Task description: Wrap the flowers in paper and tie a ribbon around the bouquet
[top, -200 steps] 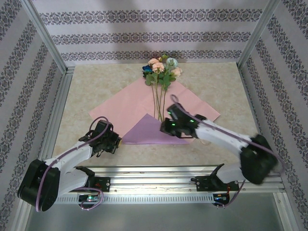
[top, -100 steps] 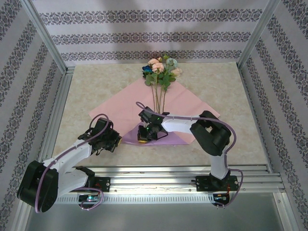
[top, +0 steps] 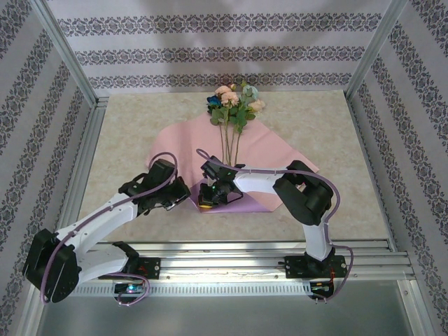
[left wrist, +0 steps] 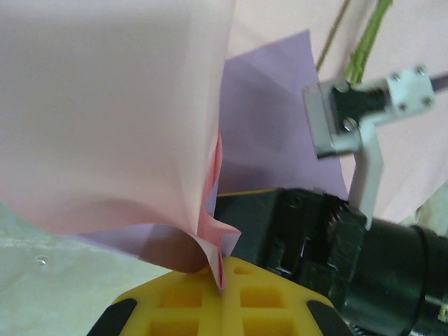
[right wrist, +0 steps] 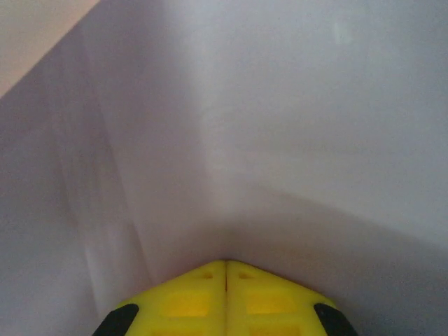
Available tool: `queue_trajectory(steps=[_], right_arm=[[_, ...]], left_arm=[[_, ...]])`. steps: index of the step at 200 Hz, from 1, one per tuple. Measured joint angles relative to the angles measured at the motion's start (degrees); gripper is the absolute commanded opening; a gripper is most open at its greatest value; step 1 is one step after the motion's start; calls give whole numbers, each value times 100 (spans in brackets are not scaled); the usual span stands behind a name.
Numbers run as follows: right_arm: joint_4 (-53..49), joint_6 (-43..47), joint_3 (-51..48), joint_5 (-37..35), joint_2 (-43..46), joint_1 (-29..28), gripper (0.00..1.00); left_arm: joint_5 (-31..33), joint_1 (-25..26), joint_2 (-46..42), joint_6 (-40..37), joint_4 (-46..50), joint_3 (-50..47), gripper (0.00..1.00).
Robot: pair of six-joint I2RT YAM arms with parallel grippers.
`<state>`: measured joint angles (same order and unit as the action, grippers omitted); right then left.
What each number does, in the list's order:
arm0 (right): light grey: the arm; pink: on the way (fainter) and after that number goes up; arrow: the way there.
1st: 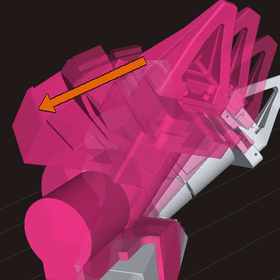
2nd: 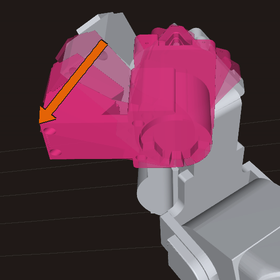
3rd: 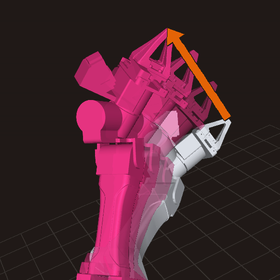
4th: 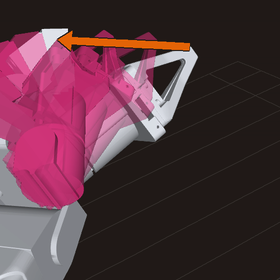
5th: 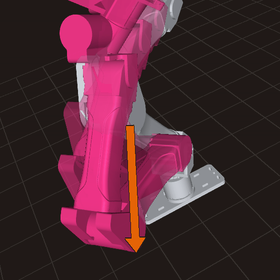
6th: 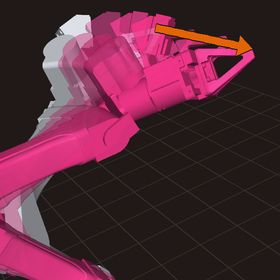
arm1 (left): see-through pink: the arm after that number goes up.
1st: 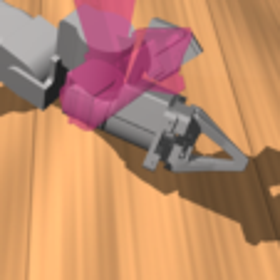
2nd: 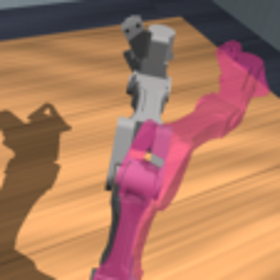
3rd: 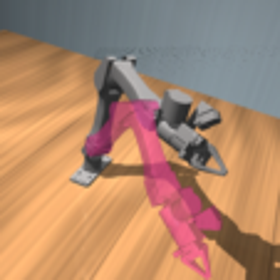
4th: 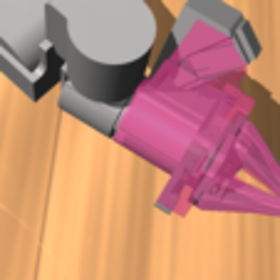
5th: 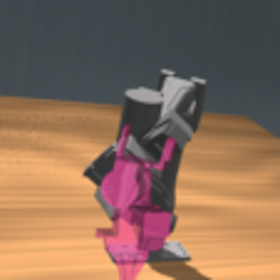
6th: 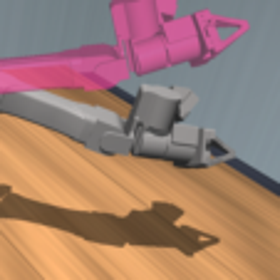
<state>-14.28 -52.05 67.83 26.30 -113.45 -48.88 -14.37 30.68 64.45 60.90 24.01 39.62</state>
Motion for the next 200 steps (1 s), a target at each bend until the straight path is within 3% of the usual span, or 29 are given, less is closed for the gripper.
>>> queue_trajectory(steps=[77, 119, 144, 166, 200], right_arm=[[509, -2, -306, 415, 2, 155, 14], [748, -37, -605, 584, 273, 343, 30], [715, -107, -754, 562, 708, 557, 34], [595, -203, -925, 507, 1113, 745, 33], [590, -337, -1443, 455, 1880, 1056, 16]], left_arm=[[-87, 452, 658, -1816, 79, 577, 0], [-245, 538, 1027, -2291, -76, 789, 0], [-319, 538, 1215, -2433, -186, 868, 0], [-382, 540, 1259, -2492, -315, 964, 0], [-503, 564, 1453, -2542, -372, 1054, 0]])
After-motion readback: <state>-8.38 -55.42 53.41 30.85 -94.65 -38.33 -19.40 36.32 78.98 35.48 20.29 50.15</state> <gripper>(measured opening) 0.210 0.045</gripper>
